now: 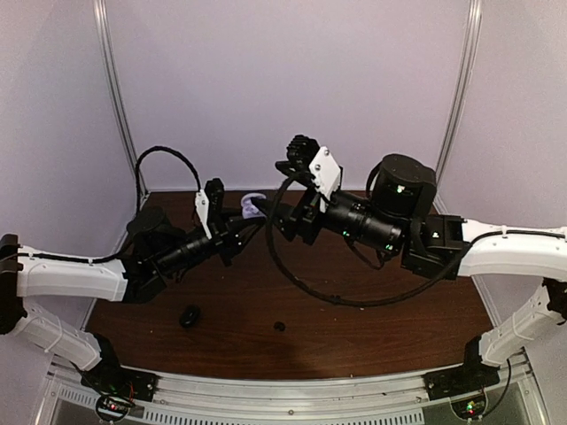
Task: Insert the wireless bluetooth earbuds into the charging case
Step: Adjust the left earbud in the left side groove of the charging case.
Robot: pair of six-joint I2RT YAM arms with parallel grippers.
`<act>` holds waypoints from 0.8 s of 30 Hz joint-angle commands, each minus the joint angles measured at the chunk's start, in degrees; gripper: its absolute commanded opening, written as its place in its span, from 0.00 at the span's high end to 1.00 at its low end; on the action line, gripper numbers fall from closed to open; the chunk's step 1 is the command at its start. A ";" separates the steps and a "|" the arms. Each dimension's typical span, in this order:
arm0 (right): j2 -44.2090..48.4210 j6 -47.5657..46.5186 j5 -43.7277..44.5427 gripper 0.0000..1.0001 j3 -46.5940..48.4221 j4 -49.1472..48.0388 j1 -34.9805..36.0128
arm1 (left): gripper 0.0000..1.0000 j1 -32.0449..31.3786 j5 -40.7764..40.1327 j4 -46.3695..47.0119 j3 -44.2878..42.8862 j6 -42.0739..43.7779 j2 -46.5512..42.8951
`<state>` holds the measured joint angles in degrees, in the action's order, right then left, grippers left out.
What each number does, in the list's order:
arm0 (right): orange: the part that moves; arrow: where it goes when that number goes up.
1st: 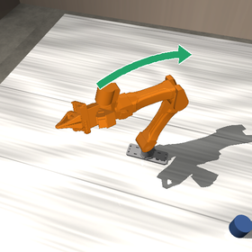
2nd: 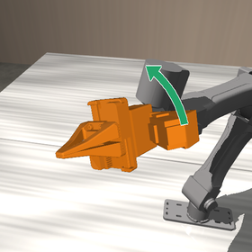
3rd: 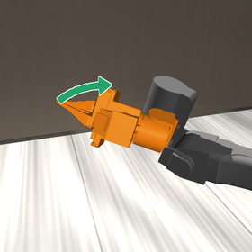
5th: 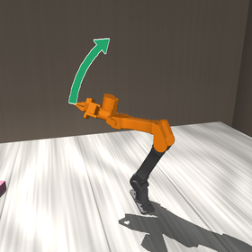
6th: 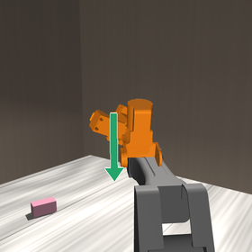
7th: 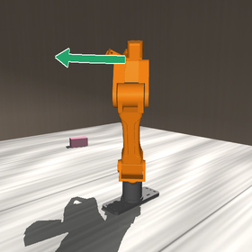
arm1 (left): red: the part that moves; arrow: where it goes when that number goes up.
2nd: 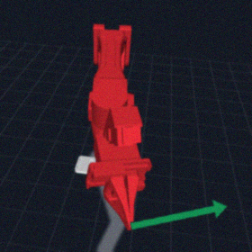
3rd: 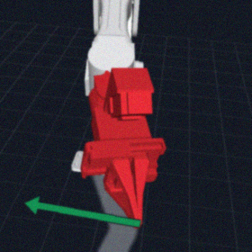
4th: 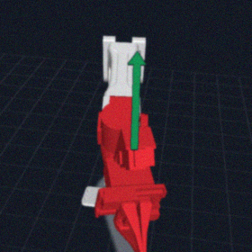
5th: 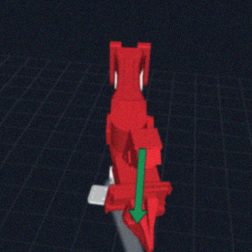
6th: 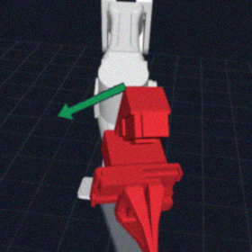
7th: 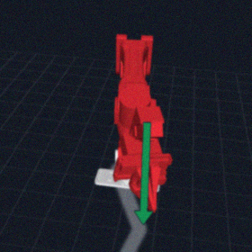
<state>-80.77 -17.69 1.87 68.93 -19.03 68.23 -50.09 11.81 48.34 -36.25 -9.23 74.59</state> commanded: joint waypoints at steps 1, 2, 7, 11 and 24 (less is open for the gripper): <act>3.41 2.87 -11.34 0.26 0.83 10.03 -3.82 | 1.00 0.32 8.52 -1.92 -2.57 2.06 -2.00; 3.74 3.78 -14.02 0.24 1.34 12.28 -4.96 | 1.00 0.38 9.93 -2.63 -2.71 2.35 -2.13; 5.66 5.14 -21.95 0.19 1.92 20.94 -8.22 | 1.00 0.52 18.30 -6.72 -4.64 3.85 -1.47; 5.03 3.80 -22.75 0.18 4.46 29.46 -8.28 | 1.00 0.53 23.62 -8.01 -6.70 3.49 0.89; 3.68 4.66 -19.72 0.17 4.29 31.12 -8.29 | 1.00 0.43 26.93 -6.76 -8.47 3.15 4.02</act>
<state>-76.29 -13.69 -19.51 72.10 11.79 59.86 -49.87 36.71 39.77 -42.59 -6.55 77.89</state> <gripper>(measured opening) 0.831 0.201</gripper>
